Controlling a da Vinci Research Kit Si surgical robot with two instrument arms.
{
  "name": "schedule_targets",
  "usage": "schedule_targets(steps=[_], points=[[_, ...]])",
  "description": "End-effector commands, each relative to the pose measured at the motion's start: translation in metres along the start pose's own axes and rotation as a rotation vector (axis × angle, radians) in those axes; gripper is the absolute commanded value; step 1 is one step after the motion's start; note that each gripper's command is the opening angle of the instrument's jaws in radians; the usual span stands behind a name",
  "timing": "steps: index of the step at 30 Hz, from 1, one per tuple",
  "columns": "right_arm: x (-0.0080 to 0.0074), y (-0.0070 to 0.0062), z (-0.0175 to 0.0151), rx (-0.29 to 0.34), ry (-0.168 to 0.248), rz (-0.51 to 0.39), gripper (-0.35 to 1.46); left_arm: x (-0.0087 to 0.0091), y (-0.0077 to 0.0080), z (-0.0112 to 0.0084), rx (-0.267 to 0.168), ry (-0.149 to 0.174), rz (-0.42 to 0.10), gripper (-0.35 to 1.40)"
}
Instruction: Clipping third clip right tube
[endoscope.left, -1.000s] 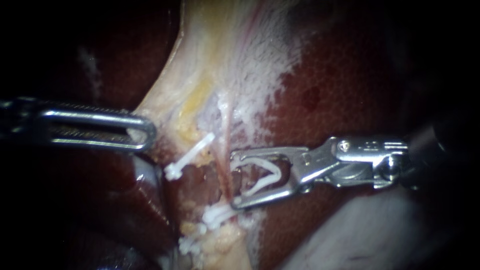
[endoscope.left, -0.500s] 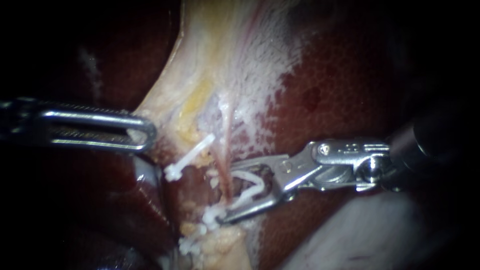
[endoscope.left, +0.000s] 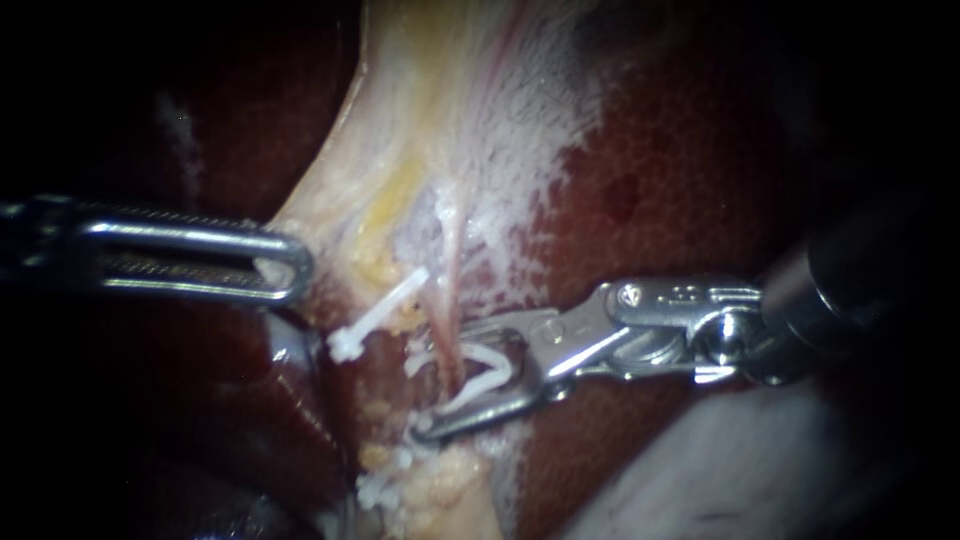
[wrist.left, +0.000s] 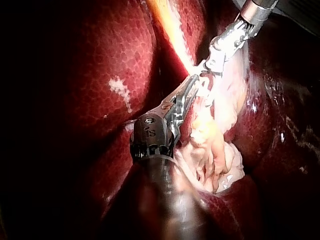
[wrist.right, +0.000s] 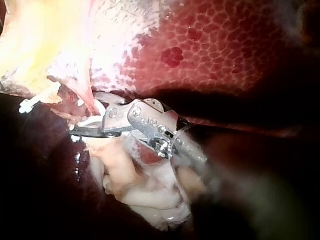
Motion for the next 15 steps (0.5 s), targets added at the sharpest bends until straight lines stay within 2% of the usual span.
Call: schedule_targets(steps=[1, 8, 15], points=[[0.0001, 0.0, -0.0001, -0.005, 0.002, 0.007, 0.35, 0.0, 0.0, 0.0, 0.0, 0.0, 0.0, -0.35], [-0.0005, 0.0001, -0.0008, -0.003, 0.001, 0.028, -0.15, 0.0, 0.0, 0.0, 0.0, 0.0, 0.0, -0.35], [-0.0006, 0.0001, -0.0009, -0.002, 0.0, 0.027, -0.24, 0.0, 0.0, 0.0001, 0.0, 0.0, 0.0, -0.35]])
